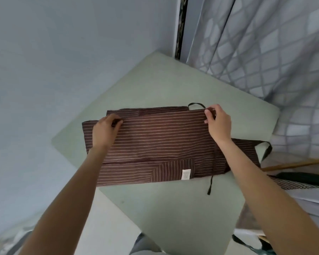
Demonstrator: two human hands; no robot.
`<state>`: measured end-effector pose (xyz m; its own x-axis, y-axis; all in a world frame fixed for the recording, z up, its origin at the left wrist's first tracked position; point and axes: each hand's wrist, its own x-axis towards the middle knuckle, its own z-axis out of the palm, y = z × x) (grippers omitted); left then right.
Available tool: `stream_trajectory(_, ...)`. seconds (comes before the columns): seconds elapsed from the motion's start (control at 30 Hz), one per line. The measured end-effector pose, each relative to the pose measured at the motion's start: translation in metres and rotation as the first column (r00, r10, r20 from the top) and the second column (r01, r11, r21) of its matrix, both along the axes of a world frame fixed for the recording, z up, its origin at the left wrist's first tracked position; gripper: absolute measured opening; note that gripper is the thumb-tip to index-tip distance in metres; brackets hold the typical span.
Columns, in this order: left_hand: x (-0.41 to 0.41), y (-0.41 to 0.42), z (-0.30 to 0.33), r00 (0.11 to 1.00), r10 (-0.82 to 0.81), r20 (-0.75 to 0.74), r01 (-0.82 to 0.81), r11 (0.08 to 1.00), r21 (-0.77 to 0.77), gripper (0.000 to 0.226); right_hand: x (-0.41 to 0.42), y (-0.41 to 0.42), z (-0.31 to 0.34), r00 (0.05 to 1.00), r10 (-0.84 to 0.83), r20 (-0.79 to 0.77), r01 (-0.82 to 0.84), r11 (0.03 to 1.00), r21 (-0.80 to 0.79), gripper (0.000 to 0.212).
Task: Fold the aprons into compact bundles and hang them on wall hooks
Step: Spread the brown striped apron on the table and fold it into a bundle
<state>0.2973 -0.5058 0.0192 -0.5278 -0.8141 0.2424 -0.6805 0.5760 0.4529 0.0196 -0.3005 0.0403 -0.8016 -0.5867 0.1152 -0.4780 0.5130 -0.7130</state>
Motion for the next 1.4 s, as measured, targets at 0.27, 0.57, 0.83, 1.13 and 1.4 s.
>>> stream_trajectory(0.27, -0.067, -0.108, -0.055, 0.983, -0.053, 0.178, 0.029, 0.99, 0.139, 0.014, -0.064, -0.118, -0.056, 0.99, -0.125, -0.068, 0.136, 0.971, 0.198, 0.025)
stream_trajectory(0.57, -0.102, -0.146, -0.122, 0.898, -0.138, 0.418, 0.054, 0.977, 0.208, 0.023, -0.095, -0.147, -0.136, 0.999, -0.011, 0.037, -0.005, 0.91, 0.415, 0.023)
stream_trajectory(0.83, -0.1, -0.151, -0.139, 0.917, -0.086, 0.391, 0.052, 0.994, 0.095, 0.021, -0.103, -0.156, -0.155, 0.998, -0.001, -0.063, 0.033, 0.864, 0.502, 0.029)
stream_trajectory(1.13, -0.124, -0.123, -0.144, 0.93, -0.049, 0.363, 0.074, 0.996, -0.055, 0.026, -0.084, -0.146, -0.148, 0.998, 0.025, -0.062, -0.002, 0.936, 0.352, 0.038)
stream_trajectory(1.4, -0.201, 0.037, -0.134, 0.678, -0.683, 0.272, 0.595, 0.727, 0.342, 0.066, -0.03, 0.012, -0.134, 0.966, -0.118, -0.229, 0.188, 0.93, 0.314, 0.03)
